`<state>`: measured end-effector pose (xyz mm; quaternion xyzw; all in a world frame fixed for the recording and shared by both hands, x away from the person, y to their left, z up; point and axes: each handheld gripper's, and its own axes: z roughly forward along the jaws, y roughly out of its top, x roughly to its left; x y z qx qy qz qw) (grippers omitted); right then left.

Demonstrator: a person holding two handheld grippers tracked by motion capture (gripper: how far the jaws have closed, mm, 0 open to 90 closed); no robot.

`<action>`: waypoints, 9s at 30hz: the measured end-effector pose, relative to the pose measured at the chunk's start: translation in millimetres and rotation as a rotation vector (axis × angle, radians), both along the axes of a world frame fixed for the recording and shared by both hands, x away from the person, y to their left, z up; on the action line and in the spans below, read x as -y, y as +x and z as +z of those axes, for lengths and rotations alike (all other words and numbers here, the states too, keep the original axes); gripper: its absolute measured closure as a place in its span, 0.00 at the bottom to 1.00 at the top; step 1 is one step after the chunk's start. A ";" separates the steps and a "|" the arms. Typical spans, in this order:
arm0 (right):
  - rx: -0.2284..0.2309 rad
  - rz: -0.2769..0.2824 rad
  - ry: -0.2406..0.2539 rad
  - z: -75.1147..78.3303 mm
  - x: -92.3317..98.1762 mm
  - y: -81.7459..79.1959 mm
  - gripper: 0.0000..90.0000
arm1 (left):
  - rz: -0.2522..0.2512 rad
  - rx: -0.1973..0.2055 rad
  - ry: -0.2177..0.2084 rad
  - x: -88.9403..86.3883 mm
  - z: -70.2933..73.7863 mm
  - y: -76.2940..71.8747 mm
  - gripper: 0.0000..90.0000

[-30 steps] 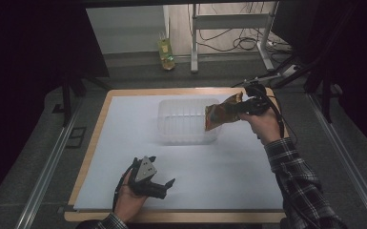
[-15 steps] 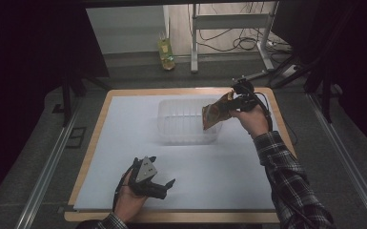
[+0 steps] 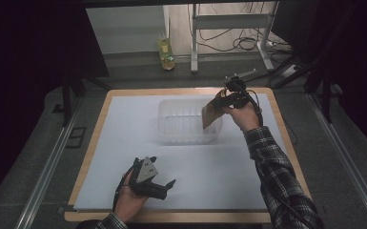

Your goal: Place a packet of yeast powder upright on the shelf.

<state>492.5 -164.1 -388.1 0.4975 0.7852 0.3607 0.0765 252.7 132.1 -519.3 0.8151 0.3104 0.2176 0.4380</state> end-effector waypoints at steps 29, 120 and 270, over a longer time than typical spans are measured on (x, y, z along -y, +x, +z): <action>-0.002 -0.019 0.053 -32.4 -24.3 25.2 0.71 | -0.018 0.001 0.022 3.3 -0.9 -0.9 0.00; 0.252 0.278 -0.058 -33.5 -3.9 -56.3 0.01 | -0.021 0.060 0.022 0.9 2.1 -2.8 0.00; 0.258 0.175 -0.112 -104.8 145.3 -217.0 0.00 | -0.025 0.075 -0.010 -9.5 10.4 -6.1 0.00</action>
